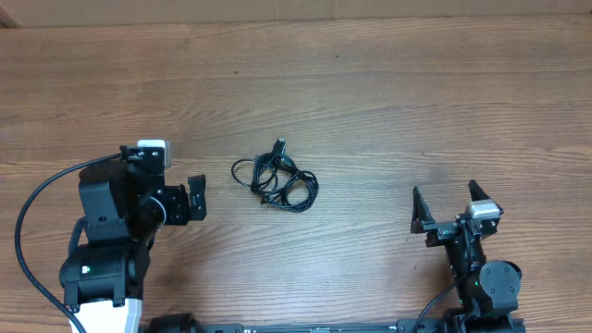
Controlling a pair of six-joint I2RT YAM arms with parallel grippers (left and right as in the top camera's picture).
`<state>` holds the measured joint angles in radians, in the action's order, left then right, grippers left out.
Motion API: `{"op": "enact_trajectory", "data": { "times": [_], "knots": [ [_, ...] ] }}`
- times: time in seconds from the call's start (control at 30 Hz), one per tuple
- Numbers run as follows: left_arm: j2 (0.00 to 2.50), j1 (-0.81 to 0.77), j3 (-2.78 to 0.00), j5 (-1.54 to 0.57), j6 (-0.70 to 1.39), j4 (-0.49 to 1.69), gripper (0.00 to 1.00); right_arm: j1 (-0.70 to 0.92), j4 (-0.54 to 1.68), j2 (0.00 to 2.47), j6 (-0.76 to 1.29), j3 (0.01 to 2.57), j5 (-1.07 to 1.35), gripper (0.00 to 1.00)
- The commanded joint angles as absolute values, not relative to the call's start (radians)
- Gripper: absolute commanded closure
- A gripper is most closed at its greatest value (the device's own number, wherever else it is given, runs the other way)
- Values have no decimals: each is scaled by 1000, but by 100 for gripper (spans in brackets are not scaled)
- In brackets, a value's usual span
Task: Untangle cables
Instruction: 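Raise the left gripper and move it toward the black cable bundle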
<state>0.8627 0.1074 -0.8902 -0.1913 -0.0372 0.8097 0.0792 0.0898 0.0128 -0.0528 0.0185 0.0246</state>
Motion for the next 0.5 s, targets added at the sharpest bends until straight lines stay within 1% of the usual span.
{"op": "enact_trajectory", "data": {
  "times": [0.0, 0.2, 0.47],
  "knots": [
    [862, 109, -920, -212, -64, 817, 0, 76, 84, 3, -54, 8, 16, 0],
    [862, 61, -920, -211, -65, 826, 0, 76, 84, 3, -54, 8, 16, 0],
    [862, -57, -926, -211, -76, 825, 0, 76, 84, 3, -54, 8, 16, 0]
  ]
}}
